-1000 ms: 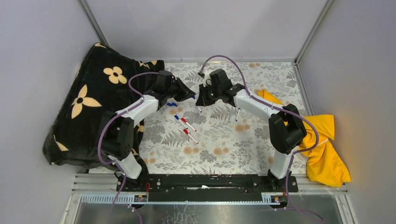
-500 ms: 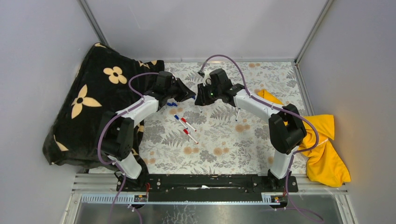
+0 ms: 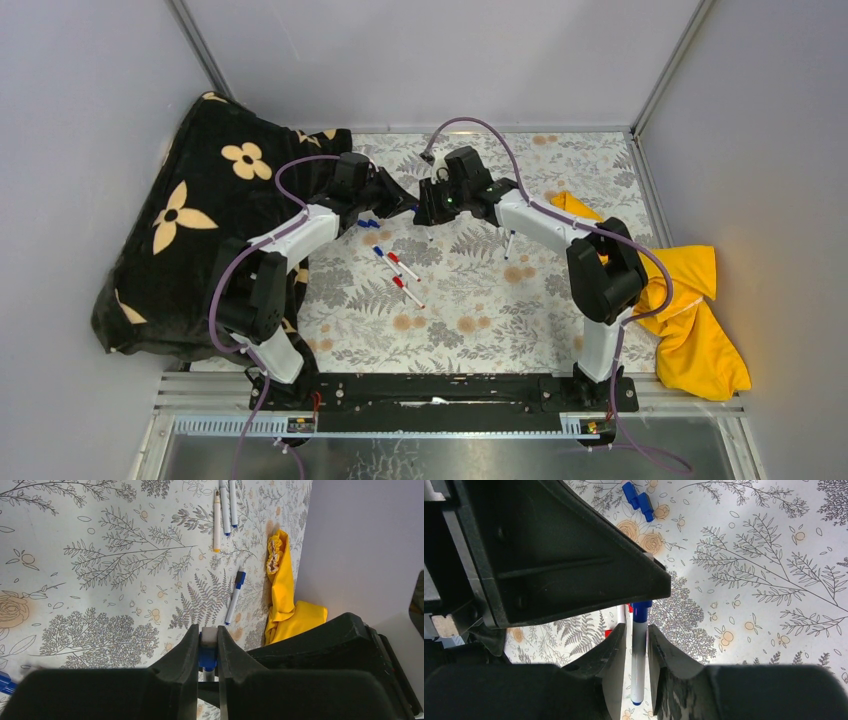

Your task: Open the pen caps

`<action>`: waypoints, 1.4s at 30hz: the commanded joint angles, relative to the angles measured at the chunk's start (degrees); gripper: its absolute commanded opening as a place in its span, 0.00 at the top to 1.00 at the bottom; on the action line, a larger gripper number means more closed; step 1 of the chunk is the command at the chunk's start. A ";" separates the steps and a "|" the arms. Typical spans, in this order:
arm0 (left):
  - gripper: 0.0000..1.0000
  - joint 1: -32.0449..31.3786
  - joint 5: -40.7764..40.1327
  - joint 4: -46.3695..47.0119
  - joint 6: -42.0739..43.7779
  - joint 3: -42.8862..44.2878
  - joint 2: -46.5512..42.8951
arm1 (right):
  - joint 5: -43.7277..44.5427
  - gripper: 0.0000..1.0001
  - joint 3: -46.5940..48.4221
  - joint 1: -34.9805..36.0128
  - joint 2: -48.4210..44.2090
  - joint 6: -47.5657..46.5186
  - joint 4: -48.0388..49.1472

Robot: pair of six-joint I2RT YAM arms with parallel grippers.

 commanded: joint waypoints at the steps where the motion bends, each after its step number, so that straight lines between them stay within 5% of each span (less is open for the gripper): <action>1: 1.00 -0.33 -0.07 1.74 -0.03 0.41 -1.92 | -1.42 0.71 3.10 0.64 0.60 0.63 2.23; 8: 1.00 -0.37 -0.11 1.77 -0.34 0.73 -2.04 | -0.94 1.00 3.48 0.61 1.37 0.85 1.90; 26: 1.00 8.31 0.17 -0.28 -1.67 7.86 4.29 | 1.47 1.00 -6.06 0.58 -3.61 1.13 2.76; 42: 1.00 11.05 -4.98 -11.87 10.80 21.66 11.58 | 0.84 1.00 -6.47 0.61 -5.11 -2.18 -4.81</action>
